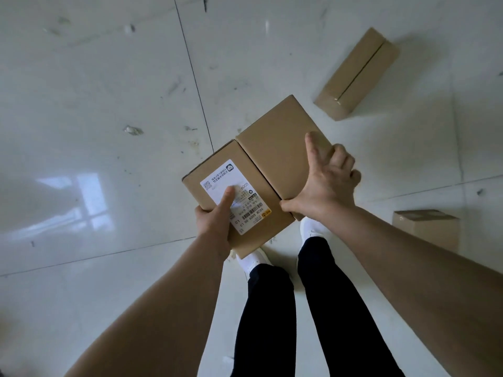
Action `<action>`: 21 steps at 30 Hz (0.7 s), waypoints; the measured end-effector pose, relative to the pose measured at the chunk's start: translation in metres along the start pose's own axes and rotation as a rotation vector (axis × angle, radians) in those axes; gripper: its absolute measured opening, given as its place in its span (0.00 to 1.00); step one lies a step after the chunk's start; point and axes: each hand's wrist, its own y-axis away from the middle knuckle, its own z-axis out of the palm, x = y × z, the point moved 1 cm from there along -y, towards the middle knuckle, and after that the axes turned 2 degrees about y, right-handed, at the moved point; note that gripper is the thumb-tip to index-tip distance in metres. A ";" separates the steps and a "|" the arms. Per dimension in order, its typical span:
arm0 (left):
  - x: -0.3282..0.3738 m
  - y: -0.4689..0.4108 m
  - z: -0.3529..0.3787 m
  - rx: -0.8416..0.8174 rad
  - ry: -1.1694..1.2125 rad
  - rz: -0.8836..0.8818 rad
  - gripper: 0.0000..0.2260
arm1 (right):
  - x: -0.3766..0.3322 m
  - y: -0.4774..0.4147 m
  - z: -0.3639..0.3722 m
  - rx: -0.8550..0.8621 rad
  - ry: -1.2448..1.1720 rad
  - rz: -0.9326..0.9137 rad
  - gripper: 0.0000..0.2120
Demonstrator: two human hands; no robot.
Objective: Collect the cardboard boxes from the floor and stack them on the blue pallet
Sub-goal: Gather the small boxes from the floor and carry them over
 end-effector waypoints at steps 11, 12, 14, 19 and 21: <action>0.048 0.190 -0.024 -0.120 -0.195 0.303 0.24 | 0.030 0.146 -0.143 0.182 -0.224 0.204 0.64; 0.049 0.205 -0.025 -0.143 -0.219 0.336 0.25 | 0.034 0.161 -0.152 0.210 -0.256 0.236 0.63; 0.048 0.237 -0.028 -0.201 -0.280 0.400 0.26 | 0.044 0.195 -0.169 0.253 -0.314 0.306 0.63; 0.035 0.326 -0.028 -0.358 -0.475 0.577 0.28 | 0.078 0.289 -0.207 0.317 -0.403 0.500 0.65; 0.022 0.361 -0.023 -0.423 -0.541 0.610 0.26 | 0.096 0.328 -0.219 0.368 -0.444 0.581 0.65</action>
